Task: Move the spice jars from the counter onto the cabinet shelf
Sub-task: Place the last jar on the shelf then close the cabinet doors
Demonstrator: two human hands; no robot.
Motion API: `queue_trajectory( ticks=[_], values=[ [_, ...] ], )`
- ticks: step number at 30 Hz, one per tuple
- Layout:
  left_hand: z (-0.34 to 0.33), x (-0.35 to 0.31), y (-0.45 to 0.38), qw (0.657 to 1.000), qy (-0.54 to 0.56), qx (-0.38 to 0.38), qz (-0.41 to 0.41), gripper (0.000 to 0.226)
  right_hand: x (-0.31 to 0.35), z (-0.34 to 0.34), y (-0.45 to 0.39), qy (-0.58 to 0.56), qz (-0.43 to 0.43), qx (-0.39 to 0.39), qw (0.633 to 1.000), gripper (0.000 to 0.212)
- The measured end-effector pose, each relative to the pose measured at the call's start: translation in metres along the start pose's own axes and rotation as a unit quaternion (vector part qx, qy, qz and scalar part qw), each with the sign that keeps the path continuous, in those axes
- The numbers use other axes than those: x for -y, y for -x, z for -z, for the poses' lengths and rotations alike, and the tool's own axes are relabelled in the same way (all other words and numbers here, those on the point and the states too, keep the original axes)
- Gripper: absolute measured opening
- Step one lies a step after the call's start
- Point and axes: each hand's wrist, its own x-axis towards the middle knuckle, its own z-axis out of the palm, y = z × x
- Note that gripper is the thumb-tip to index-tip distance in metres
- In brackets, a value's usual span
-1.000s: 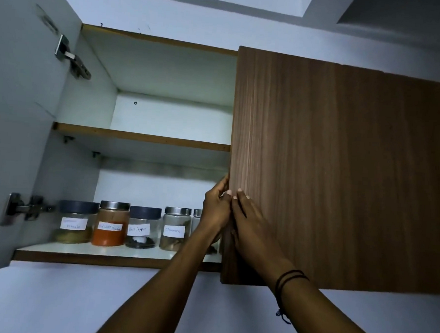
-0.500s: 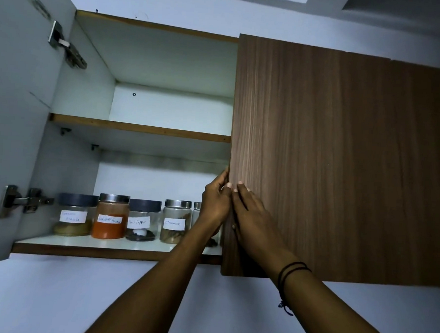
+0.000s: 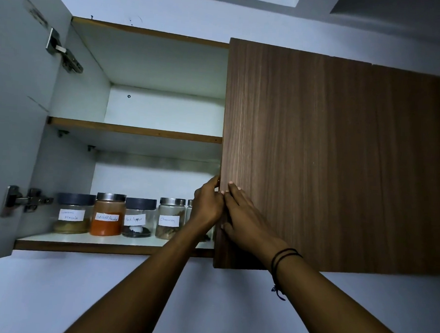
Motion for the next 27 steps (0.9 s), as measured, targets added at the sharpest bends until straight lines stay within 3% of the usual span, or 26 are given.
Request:
queue_trajectory(
  ticks=[6,11,16,23,27],
  values=[
    [0.014,0.001,0.011,0.997,-0.074,0.006,-0.009,0.050,0.018,0.016,0.002,-0.047,-0.007,0.035,0.998,0.078],
    [0.063,-0.009,0.022,0.986,-0.147,-0.046,-0.068,0.052,0.066,0.029,-0.012,-0.060,0.067,-0.020,0.996,0.084],
    [0.151,-0.025,0.031,0.963,-0.233,-0.098,-0.090,0.050,0.137,0.036,-0.030,-0.092,0.150,-0.080,0.981,0.076],
    [0.283,-0.054,0.067,0.898,-0.393,-0.162,-0.112,0.033,0.254,0.042,-0.046,-0.180,0.256,-0.130,0.941,0.074],
    [0.352,-0.077,0.098,0.835,-0.502,-0.205,-0.091,0.047,0.321,0.053,-0.048,-0.237,0.317,-0.152,0.905,0.073]
  ],
)
